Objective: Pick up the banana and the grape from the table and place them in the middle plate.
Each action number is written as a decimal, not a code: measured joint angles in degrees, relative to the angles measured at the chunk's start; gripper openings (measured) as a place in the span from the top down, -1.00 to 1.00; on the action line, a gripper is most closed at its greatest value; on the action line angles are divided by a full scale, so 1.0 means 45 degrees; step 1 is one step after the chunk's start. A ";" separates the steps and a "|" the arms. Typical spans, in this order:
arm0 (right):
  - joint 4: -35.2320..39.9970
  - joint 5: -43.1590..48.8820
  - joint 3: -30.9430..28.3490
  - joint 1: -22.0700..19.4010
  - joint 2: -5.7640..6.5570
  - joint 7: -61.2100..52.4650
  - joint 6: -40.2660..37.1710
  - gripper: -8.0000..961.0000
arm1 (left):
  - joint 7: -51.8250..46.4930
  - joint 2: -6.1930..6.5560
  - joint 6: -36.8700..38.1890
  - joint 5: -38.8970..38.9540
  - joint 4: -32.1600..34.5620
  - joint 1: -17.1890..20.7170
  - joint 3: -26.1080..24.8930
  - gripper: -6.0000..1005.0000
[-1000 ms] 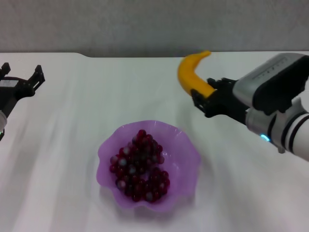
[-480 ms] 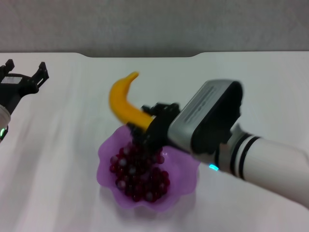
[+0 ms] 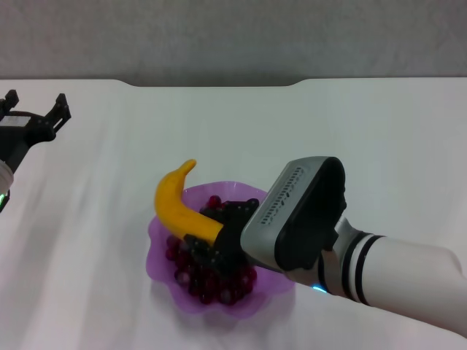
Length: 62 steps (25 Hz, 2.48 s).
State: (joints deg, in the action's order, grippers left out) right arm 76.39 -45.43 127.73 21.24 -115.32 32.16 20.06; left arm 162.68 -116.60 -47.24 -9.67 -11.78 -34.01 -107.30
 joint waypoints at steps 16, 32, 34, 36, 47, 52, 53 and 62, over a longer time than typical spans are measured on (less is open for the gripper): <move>-0.0603 -0.0069 -0.0049 0.0131 0.0001 0.0003 0.0269 0.00 | 0.0000 0.0014 0.0128 0.0000 -0.0020 -0.0085 0.0039 -0.77; -0.0999 -0.0055 -0.0014 0.0302 0.0001 0.0084 -0.0429 -0.51 | 0.0000 -0.0005 0.0167 0.0019 -0.0020 -0.0155 0.0040 -0.77; -0.1238 -0.0076 -0.0018 0.0429 0.0002 0.0038 -0.0611 -0.68 | 0.0000 -0.0006 0.0166 0.0017 -0.0020 -0.0194 0.0050 -0.77; -0.1393 -0.0090 -0.0001 0.0464 -0.0005 0.0025 -0.0899 -0.86 | 0.0000 -0.0006 0.0167 0.0015 -0.0019 -0.0206 0.0074 -0.77; -0.2406 0.0026 0.0123 0.0265 0.0009 0.0101 -0.5124 -0.86 | 0.0000 -0.0006 0.0165 0.0037 -0.0004 -0.0182 0.0056 -0.77; -0.3882 -0.0082 -0.0212 0.0078 0.0006 -0.0023 -0.8839 -0.86 | 0.0000 -0.0012 0.0165 0.0017 0.0018 -0.0183 0.0090 -0.77; -0.4301 -0.0109 -0.0226 0.0033 -0.0009 -0.0179 -0.9866 -0.86 | 0.0000 -0.0022 0.0165 0.0016 0.0018 -0.0192 0.0092 -0.77; -0.7695 -0.0122 -0.1092 0.0008 -0.0010 -0.2724 -1.4084 -0.85 | 0.0000 -0.0043 0.0165 0.0004 0.0034 -0.0228 0.0095 -0.77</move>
State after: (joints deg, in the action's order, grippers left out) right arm 41.76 -45.98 122.82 21.27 -115.36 19.90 -43.32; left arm 162.68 -116.80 -46.49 -9.65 -11.62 -35.03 -106.87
